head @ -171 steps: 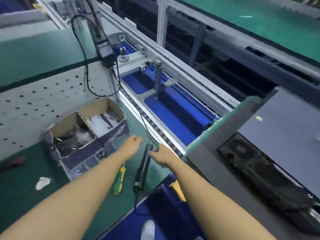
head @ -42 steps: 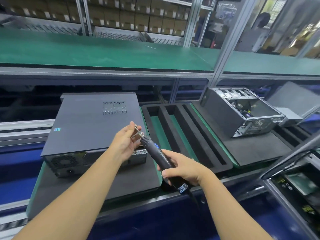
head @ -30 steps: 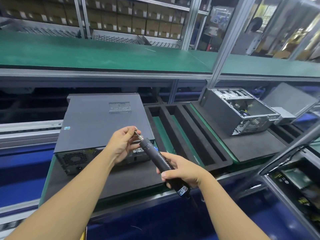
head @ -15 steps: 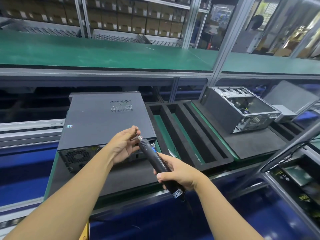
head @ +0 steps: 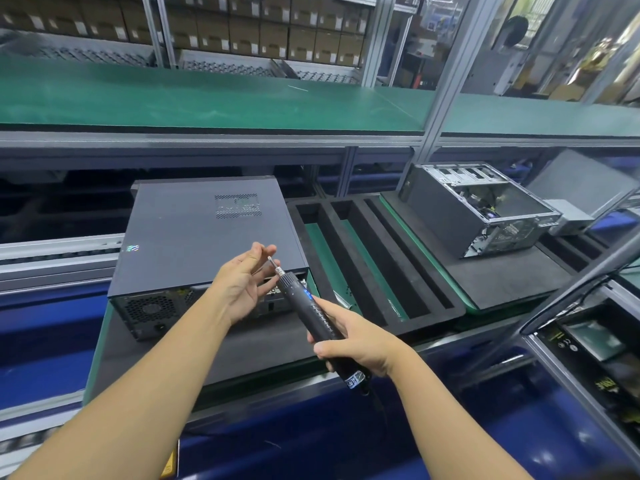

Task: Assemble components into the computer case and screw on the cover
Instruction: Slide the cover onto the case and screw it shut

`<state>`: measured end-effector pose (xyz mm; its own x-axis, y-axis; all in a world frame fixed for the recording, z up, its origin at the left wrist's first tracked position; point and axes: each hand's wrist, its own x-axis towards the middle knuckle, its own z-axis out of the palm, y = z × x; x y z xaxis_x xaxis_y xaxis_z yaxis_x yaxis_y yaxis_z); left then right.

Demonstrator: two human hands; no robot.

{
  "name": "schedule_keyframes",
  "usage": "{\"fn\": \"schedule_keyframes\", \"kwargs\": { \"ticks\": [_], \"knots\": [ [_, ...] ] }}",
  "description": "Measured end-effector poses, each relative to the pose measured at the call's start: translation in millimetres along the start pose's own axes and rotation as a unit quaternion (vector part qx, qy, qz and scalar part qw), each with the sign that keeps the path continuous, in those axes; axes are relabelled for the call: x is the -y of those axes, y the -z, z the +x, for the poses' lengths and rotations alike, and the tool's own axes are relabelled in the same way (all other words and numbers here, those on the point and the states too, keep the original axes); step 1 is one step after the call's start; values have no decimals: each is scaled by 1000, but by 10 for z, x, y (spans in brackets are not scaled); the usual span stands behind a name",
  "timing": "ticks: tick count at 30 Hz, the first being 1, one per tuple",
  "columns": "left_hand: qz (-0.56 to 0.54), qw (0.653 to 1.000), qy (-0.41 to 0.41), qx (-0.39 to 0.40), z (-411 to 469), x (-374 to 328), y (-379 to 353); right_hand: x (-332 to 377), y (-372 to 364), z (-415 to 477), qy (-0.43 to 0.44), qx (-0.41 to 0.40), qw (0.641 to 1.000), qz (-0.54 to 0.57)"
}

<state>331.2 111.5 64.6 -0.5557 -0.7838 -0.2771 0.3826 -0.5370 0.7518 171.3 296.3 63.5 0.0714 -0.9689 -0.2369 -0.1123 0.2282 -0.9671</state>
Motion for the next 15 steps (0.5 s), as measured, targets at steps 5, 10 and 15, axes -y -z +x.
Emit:
{"fn": "schedule_keyframes", "kwargs": {
  "ticks": [5,10,15],
  "knots": [
    [-24,998,52,-5,-13,26,-54,31,2,11,8,4,1000,-16],
    [-69,994,86,-3,-20,65,-51,31,21,1,10,5,1000,-20],
    [-66,993,96,-5,-45,73,-34,3,25,17,9,10,999,-40]
  ]
}}
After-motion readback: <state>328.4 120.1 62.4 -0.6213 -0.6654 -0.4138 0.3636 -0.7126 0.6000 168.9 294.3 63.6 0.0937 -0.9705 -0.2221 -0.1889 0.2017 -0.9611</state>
